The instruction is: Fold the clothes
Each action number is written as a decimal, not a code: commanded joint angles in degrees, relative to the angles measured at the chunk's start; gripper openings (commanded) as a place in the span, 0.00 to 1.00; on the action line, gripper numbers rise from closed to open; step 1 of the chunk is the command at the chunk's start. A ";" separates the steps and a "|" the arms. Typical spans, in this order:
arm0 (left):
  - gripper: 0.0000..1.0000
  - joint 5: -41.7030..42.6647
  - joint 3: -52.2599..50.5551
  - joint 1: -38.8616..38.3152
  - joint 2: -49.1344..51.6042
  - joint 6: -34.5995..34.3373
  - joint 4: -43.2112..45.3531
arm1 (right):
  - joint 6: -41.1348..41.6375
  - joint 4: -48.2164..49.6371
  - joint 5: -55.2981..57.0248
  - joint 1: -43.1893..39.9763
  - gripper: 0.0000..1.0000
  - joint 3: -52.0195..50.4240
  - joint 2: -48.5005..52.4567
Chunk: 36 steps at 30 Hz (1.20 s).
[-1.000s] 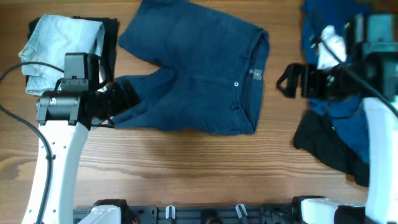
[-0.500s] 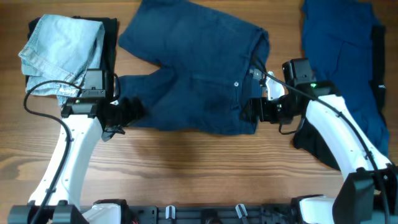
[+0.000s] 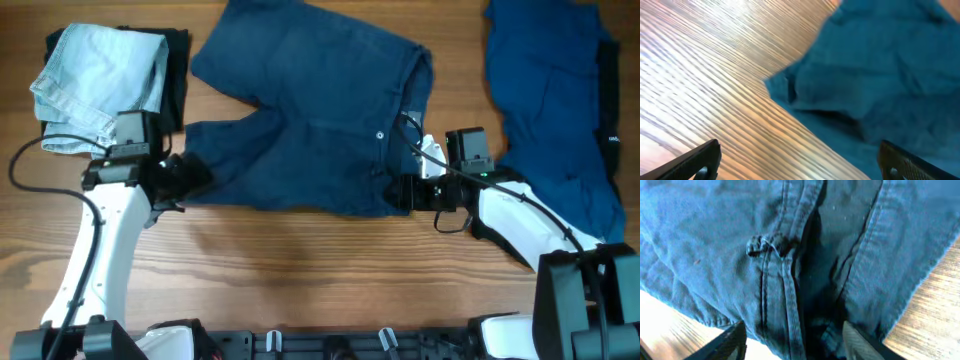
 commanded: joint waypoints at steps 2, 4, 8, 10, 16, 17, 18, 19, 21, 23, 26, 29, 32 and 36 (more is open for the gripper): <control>1.00 0.15 -0.15 1.57 0.46 -0.37 0.35 | 0.07 2.05 -1.99 1.95 0.55 -1.57 0.81; 1.00 0.83 -0.15 1.57 0.52 -0.33 0.35 | 0.15 2.05 -2.51 3.02 0.50 -1.57 0.81; 1.00 2.23 -0.17 1.57 1.36 -0.24 0.09 | 2.34 2.12 -3.26 3.82 0.16 -1.57 0.81; 1.00 3.67 -0.17 1.57 2.38 0.11 -0.04 | 3.08 2.58 -3.30 3.82 0.04 -1.57 0.81; 1.00 4.31 -0.17 1.57 7.50 1.36 -2.49 | 3.56 3.32 -3.87 3.80 0.04 -1.57 0.81; 1.00 4.44 -0.17 1.57 8.33 2.14 -3.08 | 4.15 3.32 -3.87 3.76 0.04 -1.55 0.81; 1.00 4.44 -0.17 1.57 8.87 2.58 -3.45 | 5.14 3.28 -3.89 3.52 0.04 -1.44 0.79; 1.00 4.70 -0.17 1.57 9.16 2.91 -3.65 | 5.75 3.19 -3.89 3.30 0.04 -1.31 0.79; 1.00 4.68 -0.17 1.57 9.35 3.13 -4.09 | 6.01 3.04 -4.15 2.54 0.04 -0.81 0.68; 1.00 4.66 -0.17 1.57 9.35 3.15 -4.33 | 6.01 2.23 -4.57 1.42 0.05 0.11 0.52; 1.00 4.66 -0.17 1.57 9.35 4.50 -4.33 | 6.05 -0.42 -4.50 -0.59 0.04 2.10 0.37; 1.00 4.63 -0.17 1.57 9.35 4.68 -4.33 | 7.45 -3.54 -2.12 -3.52 0.04 3.87 0.35; 1.00 4.63 -0.17 1.57 9.35 4.68 -4.13 | 7.96 -4.50 -0.42 -5.88 0.04 4.00 0.37; 1.00 4.87 -0.17 1.57 9.38 4.70 -4.15 | 10.29 -7.85 2.84 -6.93 0.04 3.98 0.37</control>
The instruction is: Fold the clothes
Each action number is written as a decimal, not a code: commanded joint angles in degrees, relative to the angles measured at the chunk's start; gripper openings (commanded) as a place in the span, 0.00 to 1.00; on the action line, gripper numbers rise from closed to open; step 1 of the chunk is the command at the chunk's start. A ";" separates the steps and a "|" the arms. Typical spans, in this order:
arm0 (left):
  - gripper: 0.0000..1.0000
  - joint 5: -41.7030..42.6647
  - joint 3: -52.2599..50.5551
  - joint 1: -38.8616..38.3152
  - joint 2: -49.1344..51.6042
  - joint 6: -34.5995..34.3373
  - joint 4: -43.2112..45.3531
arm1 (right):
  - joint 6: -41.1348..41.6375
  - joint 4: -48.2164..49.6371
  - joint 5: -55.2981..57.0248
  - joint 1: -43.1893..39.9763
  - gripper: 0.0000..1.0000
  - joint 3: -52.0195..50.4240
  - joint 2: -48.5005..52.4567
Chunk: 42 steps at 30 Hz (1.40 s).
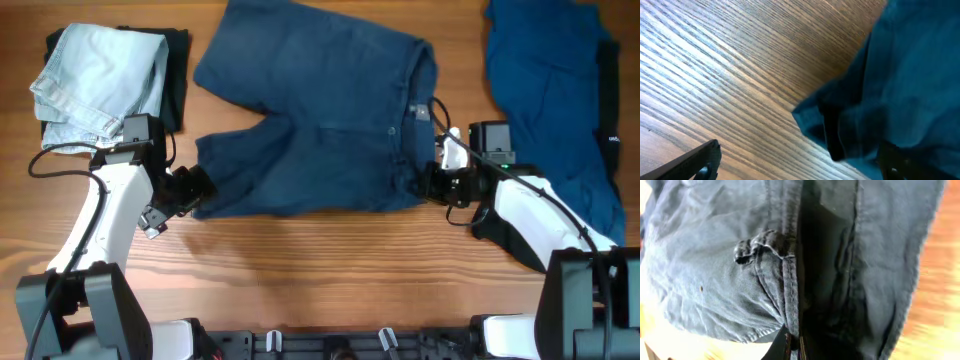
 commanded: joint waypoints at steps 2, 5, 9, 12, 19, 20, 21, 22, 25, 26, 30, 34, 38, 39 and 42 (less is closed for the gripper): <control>0.99 2.67 -0.17 0.24 0.26 2.12 -0.04 | 3.48 -2.64 5.62 -0.39 0.04 0.96 0.37; 0.95 7.76 -0.17 0.09 0.26 5.38 -0.22 | 3.41 -2.47 5.60 -0.39 0.05 0.96 0.37; 0.94 8.98 -0.35 -0.81 0.26 5.86 -0.70 | 3.56 -2.27 5.57 -0.39 0.04 0.96 0.37; 0.94 9.03 -1.07 -2.01 0.42 5.86 -0.04 | 3.34 -2.29 5.60 -0.39 0.04 0.96 0.37; 0.81 12.28 -3.54 -5.20 0.48 5.86 0.11 | 3.37 -2.43 5.62 -0.39 0.04 0.96 0.37; 0.79 12.50 -3.61 -5.60 0.48 5.84 0.04 | 3.37 -2.43 5.62 -0.39 0.04 0.96 0.37; 0.75 12.41 -3.76 -6.14 0.48 5.86 0.02 | 3.34 -2.43 5.60 -0.39 0.04 0.96 0.37; 0.74 12.07 -3.87 -6.58 0.48 5.88 0.09 | 3.39 -2.43 5.60 -0.39 0.04 0.96 0.37; 0.63 11.34 -4.55 -7.96 0.52 5.84 1.27 | 3.39 -2.56 5.57 -0.39 0.04 0.96 0.37; 0.61 11.37 -4.98 -8.44 0.52 5.81 1.95 | 3.37 -2.58 5.57 -0.39 0.04 0.96 0.37; 0.59 8.70 -8.15 -10.32 0.52 5.81 6.40 | 3.41 -2.62 5.55 -0.39 0.04 0.96 0.37; 0.60 3.67 -10.73 -10.69 0.52 5.57 10.82 | 3.39 -2.67 5.53 -0.39 0.04 0.96 0.37; 0.61 0.96 -12.22 -10.69 0.52 5.60 14.03 | 3.41 -2.67 5.33 -0.39 0.04 0.96 0.37; 0.61 0.07 -12.59 -10.69 0.52 5.62 14.97 | 3.43 -2.67 5.33 -0.39 0.04 0.96 0.37; 0.63 -0.70 -12.98 -10.69 0.55 5.62 18.23 | 3.43 -2.62 5.35 -0.39 0.04 0.96 0.37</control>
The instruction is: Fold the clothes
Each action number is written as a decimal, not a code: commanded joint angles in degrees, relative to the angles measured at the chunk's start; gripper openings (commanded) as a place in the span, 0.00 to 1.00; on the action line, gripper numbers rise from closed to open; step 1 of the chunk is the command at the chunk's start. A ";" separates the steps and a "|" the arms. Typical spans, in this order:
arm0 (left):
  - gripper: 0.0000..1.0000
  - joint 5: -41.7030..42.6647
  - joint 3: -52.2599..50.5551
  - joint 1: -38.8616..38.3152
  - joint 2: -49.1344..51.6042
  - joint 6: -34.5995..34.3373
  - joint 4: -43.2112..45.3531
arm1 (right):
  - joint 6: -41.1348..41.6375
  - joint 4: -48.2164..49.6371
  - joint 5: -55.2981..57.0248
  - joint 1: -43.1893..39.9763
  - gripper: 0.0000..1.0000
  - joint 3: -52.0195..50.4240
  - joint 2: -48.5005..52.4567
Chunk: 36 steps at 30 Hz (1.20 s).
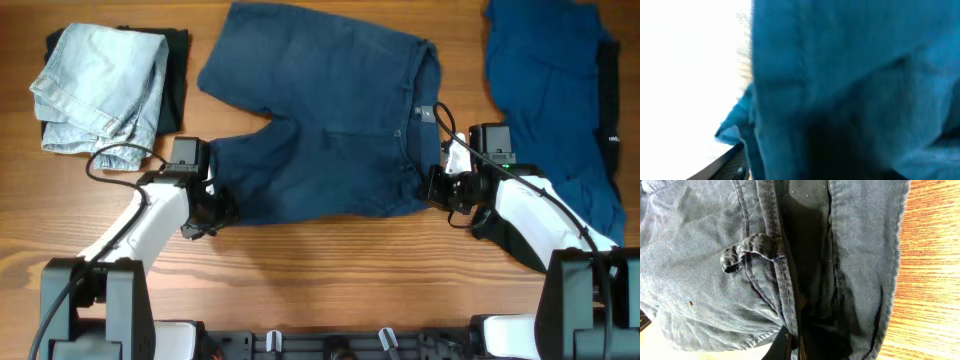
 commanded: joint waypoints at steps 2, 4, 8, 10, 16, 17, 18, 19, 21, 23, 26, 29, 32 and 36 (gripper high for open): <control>0.64 -3.43 -0.96 -0.15 0.39 0.11 4.72 | 0.44 -0.07 1.03 -0.20 0.04 0.92 0.37; 0.64 -3.48 -0.98 -0.13 0.39 0.13 6.03 | 0.44 -0.09 1.03 -0.20 0.04 0.92 0.37; 0.64 -4.24 -1.01 -0.13 0.39 0.33 6.86 | 0.39 -0.09 1.05 -0.20 0.04 0.92 0.37; 0.64 -5.64 -1.01 -0.13 0.39 0.35 6.88 | 0.39 -0.07 1.05 -0.20 0.04 0.92 0.37; 0.63 -10.29 -1.01 -0.13 0.39 0.35 7.41 | 0.20 -0.02 1.07 -0.20 0.04 0.92 0.37; 0.62 -10.73 -1.01 -0.13 0.39 0.35 7.85 | 0.17 -0.02 1.07 -0.20 0.04 0.92 0.37; 0.62 -11.06 -1.01 -0.13 0.39 0.35 8.52 | 0.20 0.00 1.16 -0.20 0.04 0.92 0.37; 0.61 -11.23 -1.01 -0.13 0.39 0.33 9.18 | 0.17 0.00 1.27 -0.20 0.04 0.92 0.37; 0.58 -11.23 -1.01 -0.13 0.39 0.33 10.60 | 0.20 0.02 1.25 -0.20 0.04 0.92 0.37; 0.50 -11.21 -1.01 -0.13 0.39 0.26 11.96 | 0.24 0.04 1.25 -0.20 0.04 0.92 0.37; 0.43 -11.15 -1.01 -0.15 0.48 0.07 13.11 | 0.22 -0.02 1.25 -0.20 0.04 0.92 0.37; 0.33 -9.40 -1.01 -0.55 0.48 -0.11 13.16 | 0.22 -0.07 1.22 -0.20 0.04 0.92 0.37; 0.18 -6.64 -1.01 -1.42 0.48 -0.13 13.05 | 0.22 -0.07 1.22 -0.20 0.04 0.92 0.37; 0.04 -5.92 -0.98 -3.21 0.46 -0.13 12.96 | 0.15 -0.92 1.22 -0.20 0.04 0.92 0.35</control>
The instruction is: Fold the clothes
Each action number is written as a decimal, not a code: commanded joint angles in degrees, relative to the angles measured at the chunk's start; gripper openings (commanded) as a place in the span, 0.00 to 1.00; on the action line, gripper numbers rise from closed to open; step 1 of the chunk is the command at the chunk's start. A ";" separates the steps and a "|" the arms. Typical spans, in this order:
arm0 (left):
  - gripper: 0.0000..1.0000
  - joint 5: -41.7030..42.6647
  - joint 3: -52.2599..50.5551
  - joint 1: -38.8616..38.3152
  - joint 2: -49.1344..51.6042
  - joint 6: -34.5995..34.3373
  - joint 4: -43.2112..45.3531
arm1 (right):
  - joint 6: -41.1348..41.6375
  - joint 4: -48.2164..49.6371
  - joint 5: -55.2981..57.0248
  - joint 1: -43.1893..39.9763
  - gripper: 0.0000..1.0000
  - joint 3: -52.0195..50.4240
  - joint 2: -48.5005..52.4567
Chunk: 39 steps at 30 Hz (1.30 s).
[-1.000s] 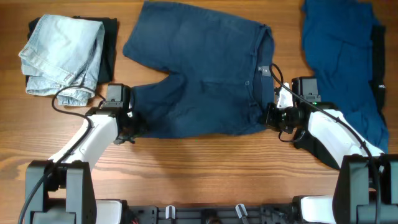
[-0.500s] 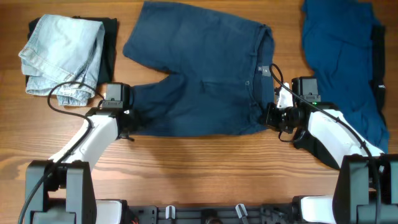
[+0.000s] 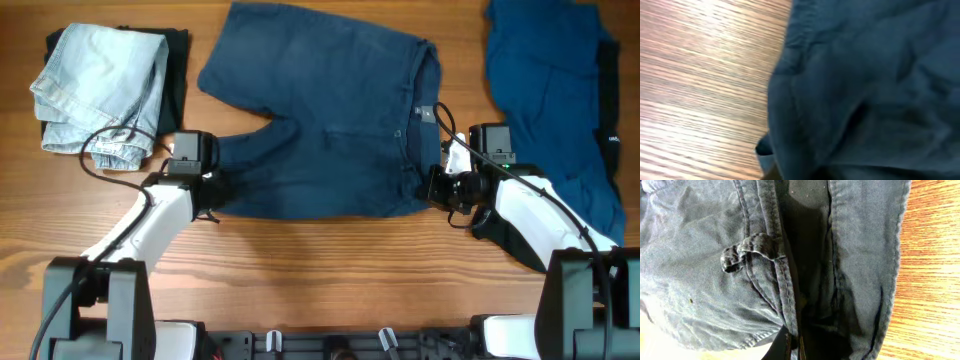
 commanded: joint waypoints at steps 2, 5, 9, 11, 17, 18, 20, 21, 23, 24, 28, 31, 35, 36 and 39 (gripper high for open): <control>0.04 1.99 -0.28 -1.70 -0.09 -0.22 -0.09 | -0.02 -1.86 1.20 -0.20 0.04 0.94 0.13; 0.04 3.34 1.11 -1.70 -2.78 -0.22 -2.84 | -0.50 -4.50 1.29 -0.20 0.04 1.18 -1.88; 0.04 3.45 5.64 -1.70 -9.49 -0.17 -9.42 | -0.81 -9.09 1.46 -0.20 0.04 2.01 -7.74; 0.04 3.43 7.78 -1.70 -13.60 -0.17 -12.70 | 0.07 -11.52 1.53 -0.20 0.04 2.38 -11.52; 0.04 3.43 9.42 -1.70 -25.90 -0.17 -17.79 | 1.62 -19.43 2.40 -0.20 0.04 2.54 -24.57; 0.04 3.43 9.42 -1.70 -27.85 -0.20 -18.29 | 2.16 -20.70 3.28 -0.20 0.04 2.54 -26.21; 0.04 3.45 9.44 -1.70 -31.30 -0.20 -19.15 | 3.17 -23.82 5.25 -0.17 0.04 2.54 -30.34; 0.04 3.45 9.44 -1.73 -33.24 -0.20 -19.61 | 3.26 -25.31 6.08 -0.17 0.04 2.54 -32.41; 0.04 3.45 9.51 -1.81 -36.89 -0.37 -20.46 | 4.74 -28.28 7.89 -0.17 0.04 2.64 -36.33; 0.04 3.43 9.53 -1.86 -38.69 -1.09 -20.90 | 5.29 -29.73 8.98 -0.17 0.04 2.80 -38.18; 0.04 3.23 9.51 -1.86 -43.98 -1.90 -20.13 | 7.10 -31.39 13.97 -0.17 0.04 3.78 -44.48; 0.04 1.57 9.51 -1.86 -43.06 -1.86 -16.28 | 7.63 -27.61 16.87 -0.17 0.04 3.80 -44.85; 0.04 1.09 9.51 -1.86 -36.54 -1.64 -8.66 | 7.30 -20.59 18.82 -0.17 0.04 3.80 -39.93; 0.04 1.11 9.51 -1.86 -33.77 -1.64 -6.32 | 7.28 -18.99 19.17 -0.17 0.04 3.80 -38.25; 0.04 1.14 9.51 -1.86 -26.64 -1.16 -0.66 | 7.19 -14.40 19.28 -0.17 0.04 3.80 -32.83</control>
